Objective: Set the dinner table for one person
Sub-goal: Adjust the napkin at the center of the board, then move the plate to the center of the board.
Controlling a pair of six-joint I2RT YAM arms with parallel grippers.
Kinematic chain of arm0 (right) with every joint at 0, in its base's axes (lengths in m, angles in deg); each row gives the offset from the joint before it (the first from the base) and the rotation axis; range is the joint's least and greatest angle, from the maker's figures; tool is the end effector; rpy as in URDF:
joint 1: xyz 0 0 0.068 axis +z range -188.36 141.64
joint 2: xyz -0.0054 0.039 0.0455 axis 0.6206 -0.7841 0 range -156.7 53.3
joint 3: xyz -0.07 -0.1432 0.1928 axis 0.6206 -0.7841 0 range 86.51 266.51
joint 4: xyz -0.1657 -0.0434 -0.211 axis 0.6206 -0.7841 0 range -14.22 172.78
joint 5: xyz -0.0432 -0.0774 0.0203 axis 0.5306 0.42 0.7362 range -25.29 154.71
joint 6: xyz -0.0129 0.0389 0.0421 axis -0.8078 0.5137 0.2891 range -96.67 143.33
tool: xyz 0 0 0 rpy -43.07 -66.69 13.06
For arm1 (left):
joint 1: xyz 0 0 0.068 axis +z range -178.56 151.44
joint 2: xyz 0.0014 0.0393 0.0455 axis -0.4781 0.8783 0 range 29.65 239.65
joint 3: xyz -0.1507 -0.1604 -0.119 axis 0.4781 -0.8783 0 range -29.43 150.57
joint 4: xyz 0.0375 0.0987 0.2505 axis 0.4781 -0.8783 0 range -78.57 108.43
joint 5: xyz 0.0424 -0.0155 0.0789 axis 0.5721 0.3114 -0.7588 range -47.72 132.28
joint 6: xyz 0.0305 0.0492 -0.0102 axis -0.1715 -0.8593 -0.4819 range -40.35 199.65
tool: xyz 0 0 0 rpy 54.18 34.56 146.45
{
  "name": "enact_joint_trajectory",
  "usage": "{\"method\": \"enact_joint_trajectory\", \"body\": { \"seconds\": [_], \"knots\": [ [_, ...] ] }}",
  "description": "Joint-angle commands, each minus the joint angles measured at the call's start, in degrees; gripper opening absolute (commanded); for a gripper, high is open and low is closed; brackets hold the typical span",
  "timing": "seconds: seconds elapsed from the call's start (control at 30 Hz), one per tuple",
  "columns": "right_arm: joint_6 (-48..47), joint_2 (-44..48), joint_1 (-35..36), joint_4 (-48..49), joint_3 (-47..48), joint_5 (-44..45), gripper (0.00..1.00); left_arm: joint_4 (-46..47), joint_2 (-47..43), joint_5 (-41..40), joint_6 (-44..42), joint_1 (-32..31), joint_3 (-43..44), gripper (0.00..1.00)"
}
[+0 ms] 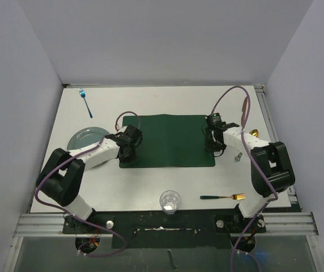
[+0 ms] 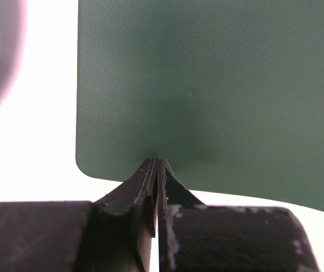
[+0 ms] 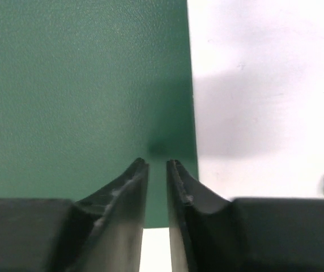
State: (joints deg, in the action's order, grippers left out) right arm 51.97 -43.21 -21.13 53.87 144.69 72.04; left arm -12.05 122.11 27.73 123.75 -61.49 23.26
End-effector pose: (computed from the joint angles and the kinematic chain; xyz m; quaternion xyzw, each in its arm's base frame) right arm 0.3170 0.0927 0.1335 0.1098 0.9722 0.0190 0.2058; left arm 0.2612 -0.1566 0.1276 -0.1167 0.9705 -0.0082 0.2107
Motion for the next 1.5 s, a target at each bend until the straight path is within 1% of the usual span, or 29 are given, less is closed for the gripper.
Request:
{"method": "enact_joint_trajectory", "body": {
  "seconds": [0.0,0.07,0.17,0.23,0.27,0.33,0.4,0.47,0.53,0.63,0.77,0.87,1.0,1.07,1.17,1.33,1.4,1.47],
  "knots": [
    [-2.52,5.25,-0.05,-3.06,3.26,2.43,0.28,-2.72,-4.47,-2.80,-0.01,-0.19,4.44,0.03],
    [-3.38,5.97,-0.04,-3.60,4.95,2.25,0.41,-3.80,-6.61,-3.83,0.19,-0.15,5.68,0.04],
    [-4.68,6.74,-0.46,-3.55,7.21,1.49,0.48,-5.41,-10.83,-5.10,0.53,0.33,7.22,0.06],
    [-5.71,6.70,-1.41,-2.76,8.66,-0.89,0.50,-5.71,-15.30,-5.80,0.63,1.39,7.66,0.08],
    [-6.22,6.58,-2.11,-1.90,9.23,-2.81,0.53,-5.62,-17.48,-5.80,0.71,2.58,7.71,0.09],
    [-7.18,6.08,-3.77,0.59,9.90,-10.22,0.55,-5.14,-22.49,-3.95,0.65,7.27,7.50,0.10],
    [-7.35,5.26,-5.90,4.86,9.47,-19.90,0.58,-3.99,-27.80,0.08,0.36,13.00,6.75,0.11],
    [-6.74,4.02,-7.85,9.61,8.43,-28.89,0.62,-3.88,-32.95,3.57,0.29,18.65,6.51,0.13],
    [-5.83,1.90,-9.04,13.68,7.75,-36.97,0.68,-5.45,-36.95,4.87,0.12,23.42,7.63,0.14],
    [-4.13,-3.25,-9.17,18.43,8.67,-47.45,0.70,-9.77,-40.62,1.54,-0.04,27.43,11.67,0.15],
    [2.28,-10.94,-8.58,27.52,9.50,-57.67,0.70,-16.63,-41.88,-9.59,0.10,27.80,15.39,0.15],
    [5.48,-14.60,-7.00,32.00,11.13,-60.80,0.69,-19.76,-41.99,-15.68,0.35,27.84,14.52,0.17],
    [5.94,-17.27,-3.45,31.42,16.10,-60.56,0.68,-18.82,-40.98,-17.08,0.81,28.36,10.70,0.19],
    [5.39,-17.86,-1.50,29.85,19.37,-59.98,0.68,-16.80,-39.65,-14.27,0.18,29.76,8.28,0.20],
    [3.98,-17.78,1.17,27.21,22.51,-59.14,0.67,-12.42,-36.74,-5.16,-1.58,34.86,5.32,0.20],
    [1.44,-13.19,2.87,24.38,22.14,-57.02,0.67,-2.01,-30.99,15.92,-4.61,50.33,1.41,0.19],
    [0.03,-10.95,3.16,22.85,21.46,-55.92,0.67,-0.06,-27.35,23.84,-5.54,57.61,1.82,0.17],
    [-1.17,-8.77,3.28,21.43,20.91,-54.61,0.67,0.51,-23.21,29.12,-6.69,62.40,3.30,0.15]
  ]
}}
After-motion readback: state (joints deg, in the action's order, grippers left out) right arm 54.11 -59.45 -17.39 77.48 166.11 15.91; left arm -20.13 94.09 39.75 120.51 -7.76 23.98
